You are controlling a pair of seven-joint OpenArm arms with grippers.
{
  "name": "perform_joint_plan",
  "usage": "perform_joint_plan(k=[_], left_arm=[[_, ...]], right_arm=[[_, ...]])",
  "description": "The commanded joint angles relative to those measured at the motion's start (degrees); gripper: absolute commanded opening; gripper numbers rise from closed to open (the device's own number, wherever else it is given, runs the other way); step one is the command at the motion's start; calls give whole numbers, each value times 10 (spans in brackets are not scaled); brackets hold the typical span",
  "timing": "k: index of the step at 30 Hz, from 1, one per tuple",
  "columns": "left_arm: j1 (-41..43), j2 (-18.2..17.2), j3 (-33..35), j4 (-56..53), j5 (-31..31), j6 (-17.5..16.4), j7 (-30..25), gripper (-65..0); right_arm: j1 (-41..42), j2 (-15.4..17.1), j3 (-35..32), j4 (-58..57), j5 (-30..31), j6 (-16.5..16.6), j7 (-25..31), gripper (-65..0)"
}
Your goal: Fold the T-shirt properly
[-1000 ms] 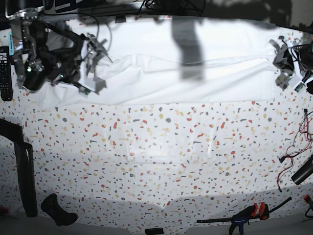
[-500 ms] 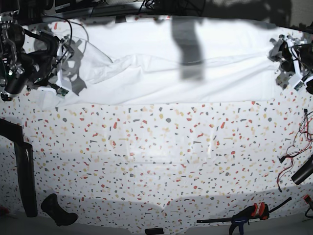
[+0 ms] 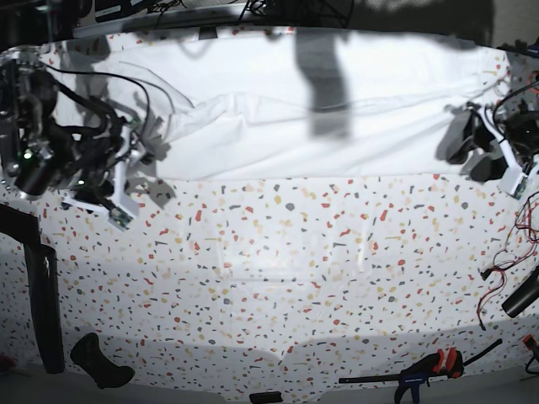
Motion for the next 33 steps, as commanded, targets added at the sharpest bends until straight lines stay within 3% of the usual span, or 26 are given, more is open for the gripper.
perform_joint_plan(k=[1,4,7,11,16,19,29,33], left_arm=[[-10,5,-5,5,4,2,-9,-311],[-17,57,-5,-16,57,2,5,-311],[-15,100,-5,-34,57,2,35,-311],[-16,125,-5,-34,57,6,45,-312],[-13,126,-5,-34,66,11,51,-312],[-13,128,-5,-38,82,11,49,-312],[-17,155,-5,-136,84,10,33,-312],[-19,163,-5,-149,127,10,12,-312]], right_arm=[[8,-9,5,8,-7,-6,6,-254],[4,-61,5,8,-48,-35,6,-254],[-2,-100,5,8,-89,-63,7,-254],[-20,-131,5,8,-143,-86,7,-254],[-61,-140,5,8,-190,-106,13,-254],[-91,-140,5,8,-224,-121,60,-254],[-126,-141,5,-25,-224,-140,104,-254],[-123,-140,5,-70,-225,-142,134,-254]])
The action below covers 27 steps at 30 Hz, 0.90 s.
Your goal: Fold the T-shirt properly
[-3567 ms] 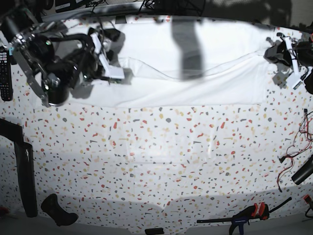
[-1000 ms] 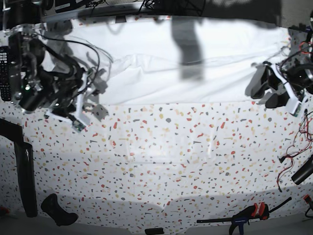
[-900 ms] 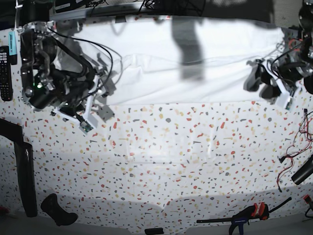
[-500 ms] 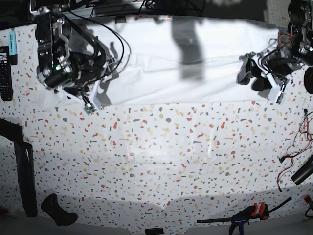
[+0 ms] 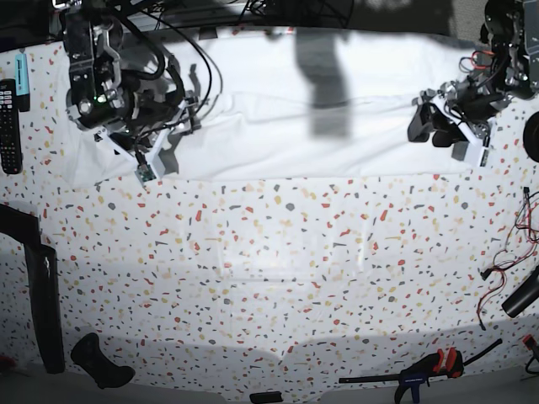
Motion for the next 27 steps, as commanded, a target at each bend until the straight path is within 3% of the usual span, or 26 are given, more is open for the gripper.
perform_joint_plan(k=[1,6,11,15,22,27], left_arm=[[-7,-2,-2,1,21,4,14,-311],[-21,2,-1,-1,53,9,33,-313],[-21,2,19,-9,124,46,10,-330],[-41,2,73,-50,151,74,-6,-330],[-146,2,209,-174,219,144,-14,-330],[-201,2,234,-203,238,154,-4,-330]], right_arm=[[5,4,1,-15,-12,-5,2,-254],[34,4,1,-80,-12,-5,2,-254],[53,4,1,-108,-12,-5,5,-254],[53,2,1,-108,-10,-5,4,-254],[53,-21,1,-108,-10,-5,4,-254],[53,-24,1,-108,-12,-5,21,-254]])
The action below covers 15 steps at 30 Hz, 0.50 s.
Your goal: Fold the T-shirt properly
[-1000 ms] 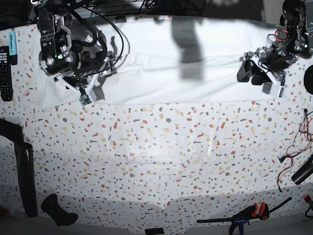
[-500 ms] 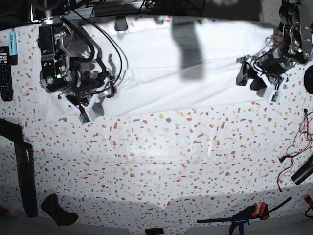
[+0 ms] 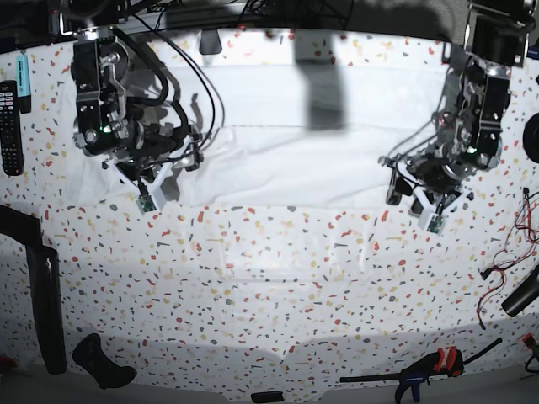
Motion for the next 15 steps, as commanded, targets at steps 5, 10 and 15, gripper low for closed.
perform_joint_plan(k=[5,10,15], left_arm=[[-8,-1,8,-26,34,13,105,-330],[-24,-6,7,5,29,13,106,-330],[-24,-26,7,154,19,51,120,-330]], right_arm=[[-3,-1,-2,-9,-14,-5,-19,-254],[-3,-1,-2,-9,-14,-6,-22,-254],[-3,-1,-2,-9,-14,-6,-22,-254]])
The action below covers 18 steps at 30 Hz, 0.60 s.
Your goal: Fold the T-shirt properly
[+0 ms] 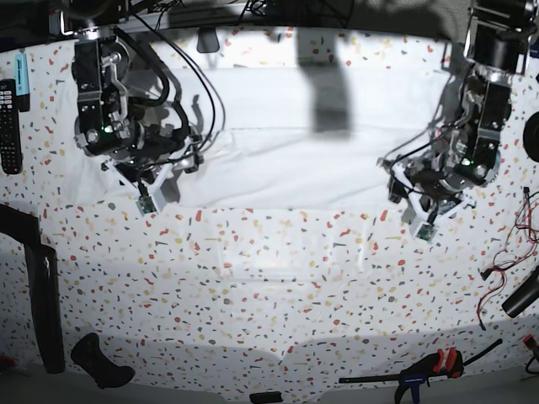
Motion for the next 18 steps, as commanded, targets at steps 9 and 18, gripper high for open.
perform_joint_plan(k=[9,18], left_arm=[[28,-89,-5,165,-5,51,45,-330],[180,-43,-5,165,9,39,-19,-330]], right_arm=[[-3,0,-2,-8,-1,-3,-34,-254],[-3,0,-2,-8,-2,-3,-33,-254]])
